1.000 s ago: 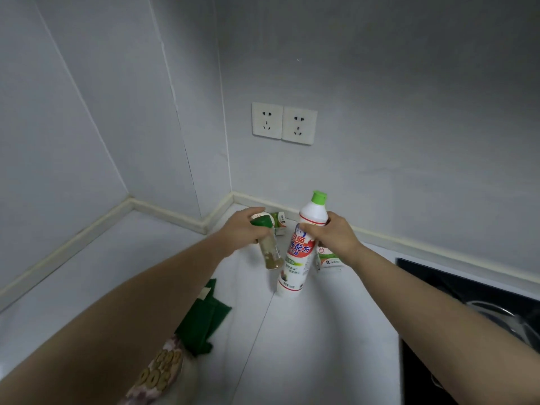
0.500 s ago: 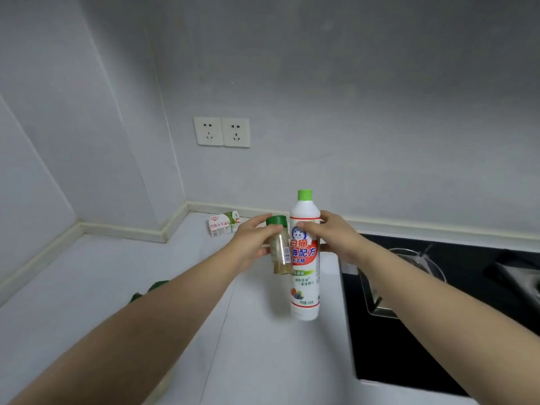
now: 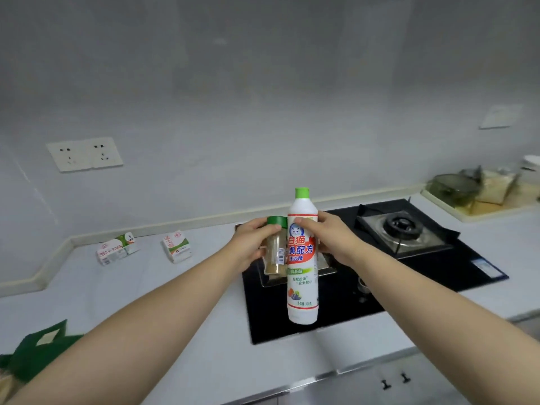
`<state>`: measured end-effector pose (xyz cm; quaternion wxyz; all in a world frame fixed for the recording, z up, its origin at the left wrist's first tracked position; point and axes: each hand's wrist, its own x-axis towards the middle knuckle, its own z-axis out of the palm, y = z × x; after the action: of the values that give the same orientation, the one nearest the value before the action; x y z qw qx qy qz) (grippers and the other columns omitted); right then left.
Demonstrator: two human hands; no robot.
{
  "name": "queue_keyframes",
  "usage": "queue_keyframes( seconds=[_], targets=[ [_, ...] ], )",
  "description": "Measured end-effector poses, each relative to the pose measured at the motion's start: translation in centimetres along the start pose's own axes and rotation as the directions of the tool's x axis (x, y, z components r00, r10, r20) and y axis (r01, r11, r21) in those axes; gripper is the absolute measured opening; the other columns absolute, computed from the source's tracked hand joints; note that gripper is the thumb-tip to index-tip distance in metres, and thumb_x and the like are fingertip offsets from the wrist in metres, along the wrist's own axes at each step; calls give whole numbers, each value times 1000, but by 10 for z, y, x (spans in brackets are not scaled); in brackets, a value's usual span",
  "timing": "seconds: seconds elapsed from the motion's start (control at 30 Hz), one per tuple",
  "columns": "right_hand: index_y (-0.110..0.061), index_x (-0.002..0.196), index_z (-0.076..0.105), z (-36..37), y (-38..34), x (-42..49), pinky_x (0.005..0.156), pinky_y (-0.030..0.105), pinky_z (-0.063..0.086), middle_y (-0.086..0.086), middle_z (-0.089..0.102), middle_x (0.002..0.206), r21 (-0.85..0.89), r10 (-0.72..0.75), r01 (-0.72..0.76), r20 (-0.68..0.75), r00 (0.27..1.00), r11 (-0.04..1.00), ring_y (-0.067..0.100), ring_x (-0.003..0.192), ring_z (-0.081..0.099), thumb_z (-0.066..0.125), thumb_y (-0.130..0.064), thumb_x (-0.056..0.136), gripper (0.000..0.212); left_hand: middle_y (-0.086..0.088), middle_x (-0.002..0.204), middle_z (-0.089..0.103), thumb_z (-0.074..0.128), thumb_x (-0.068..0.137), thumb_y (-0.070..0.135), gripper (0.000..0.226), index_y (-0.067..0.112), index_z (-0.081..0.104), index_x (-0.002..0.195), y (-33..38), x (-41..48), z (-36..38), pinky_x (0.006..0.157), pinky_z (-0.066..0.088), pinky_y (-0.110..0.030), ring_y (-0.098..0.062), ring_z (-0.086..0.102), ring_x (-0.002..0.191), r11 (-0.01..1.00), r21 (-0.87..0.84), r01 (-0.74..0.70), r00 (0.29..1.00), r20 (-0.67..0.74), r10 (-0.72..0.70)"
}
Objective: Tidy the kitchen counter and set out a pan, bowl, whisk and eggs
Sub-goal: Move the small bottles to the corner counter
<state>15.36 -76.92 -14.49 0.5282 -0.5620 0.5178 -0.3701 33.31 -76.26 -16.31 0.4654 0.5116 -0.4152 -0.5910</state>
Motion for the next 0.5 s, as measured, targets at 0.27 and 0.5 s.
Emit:
queue_keyframes(
  seconds=[0.27,0.5],
  targets=[
    [-15,110,61,-190,47,-70,81,37,56,6,71,99,60,82,-70,-221,972,996,21,90,69,68,-33,85,32,-8,101,70,63,88,12,30,8,62,118,-24,8,208,73,56,-32,-18,67,88,998,58,35,977,208,-47],
    [-17,109,58,-334,87,-123,78,37,56,6,69,98,74,114,-92,-394,912,993,23,88,68,67,-37,85,33,-5,94,71,63,89,12,21,10,65,110,-41,15,371,69,55,-26,-15,66,85,991,130,26,926,371,-73]
  ],
)
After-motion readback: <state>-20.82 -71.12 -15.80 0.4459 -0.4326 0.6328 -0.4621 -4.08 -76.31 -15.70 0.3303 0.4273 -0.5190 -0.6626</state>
